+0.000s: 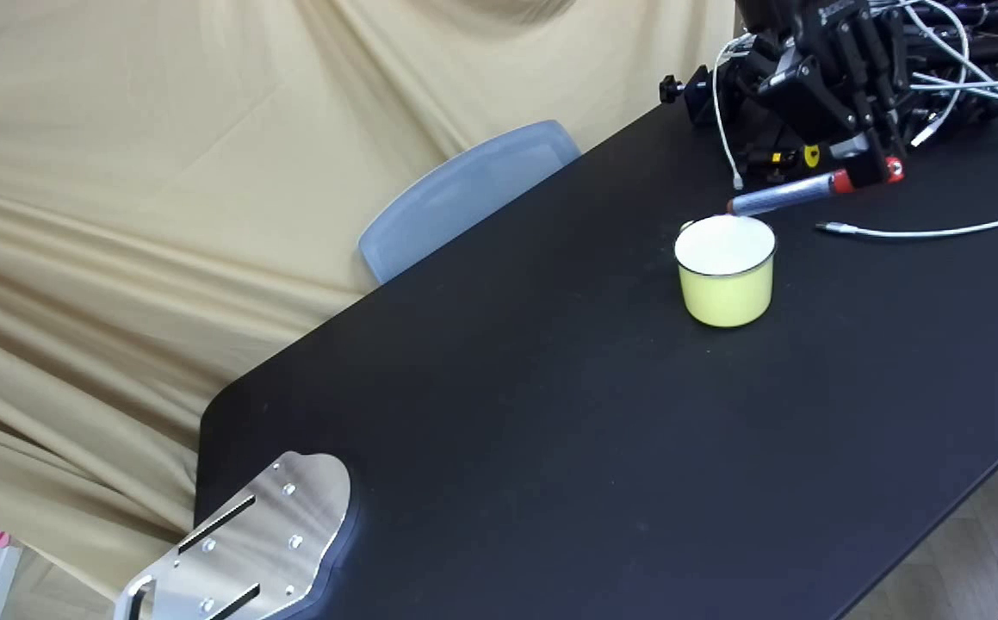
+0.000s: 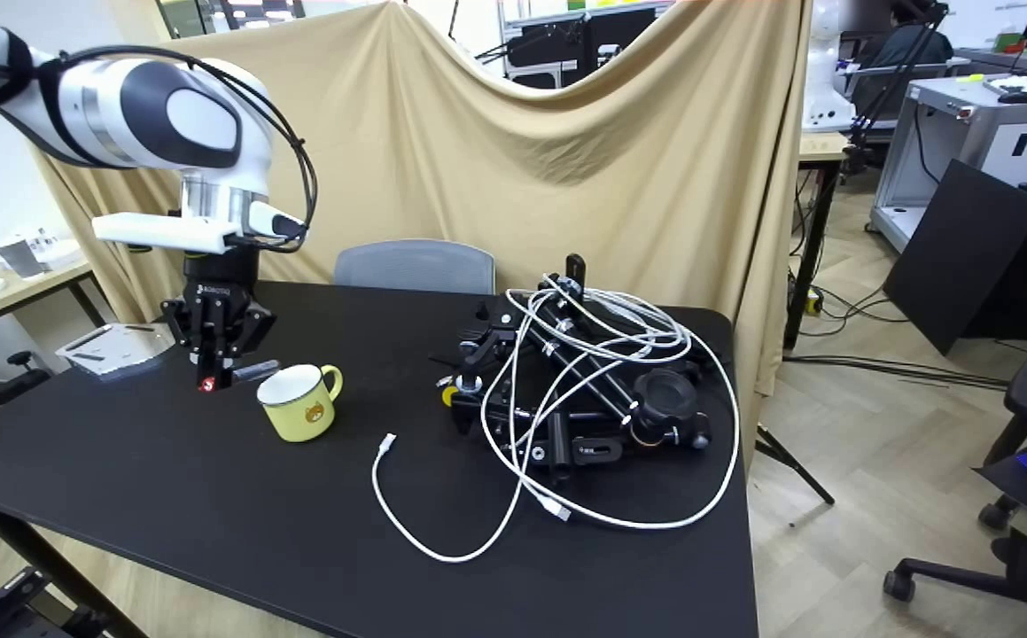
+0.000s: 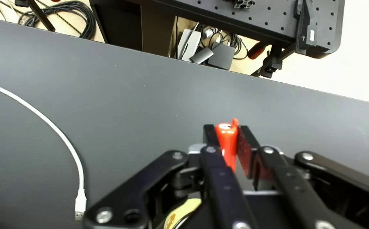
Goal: Put the marker in the cup
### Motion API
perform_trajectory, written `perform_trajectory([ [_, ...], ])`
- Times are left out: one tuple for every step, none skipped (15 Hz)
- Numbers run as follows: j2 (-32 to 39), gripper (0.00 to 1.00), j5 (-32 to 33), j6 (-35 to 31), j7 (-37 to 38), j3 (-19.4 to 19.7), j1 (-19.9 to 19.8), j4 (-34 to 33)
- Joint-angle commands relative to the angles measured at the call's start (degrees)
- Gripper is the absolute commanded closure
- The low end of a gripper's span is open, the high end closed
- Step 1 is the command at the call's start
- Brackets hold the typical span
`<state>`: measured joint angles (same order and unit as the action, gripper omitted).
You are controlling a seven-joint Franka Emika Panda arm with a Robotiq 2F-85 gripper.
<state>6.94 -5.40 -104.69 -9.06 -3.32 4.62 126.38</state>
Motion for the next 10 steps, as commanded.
perform_trajectory([
  [6.2, 0.95, 0.4, 3.8, 1.3, -0.3, -0.5, -6.3],
  [7.6, 0.95, 0.5, 4.2, 1.4, -0.3, -0.5, -7.4],
  [8.9, 0.95, 0.5, 4.4, 1.5, -0.3, -0.5, -8.5],
  [10.0, 0.95, 0.4, 4.5, 1.5, -0.3, -0.6, -9.4],
  [11.1, 0.95, 0.3, 4.8, 1.6, -0.2, -0.6, -10.5],
  [12.1, 0.95, 0.1, 5.0, 1.7, -0.2, -0.7, -11.5],
  [13.2, 0.95, -0.2, 5.3, 2.0, -0.2, -0.8, -12.5],
  [14.2, 0.95, -0.2, 5.7, 2.4, -0.2, -0.8, -13.6],
  [15.2, 0.95, -0.3, 6.4, 2.6, -0.2, -0.9, -14.5],
  [16.0, 0.95, -0.4, 6.9, 3.0, -0.2, -0.9, -15.4],
])
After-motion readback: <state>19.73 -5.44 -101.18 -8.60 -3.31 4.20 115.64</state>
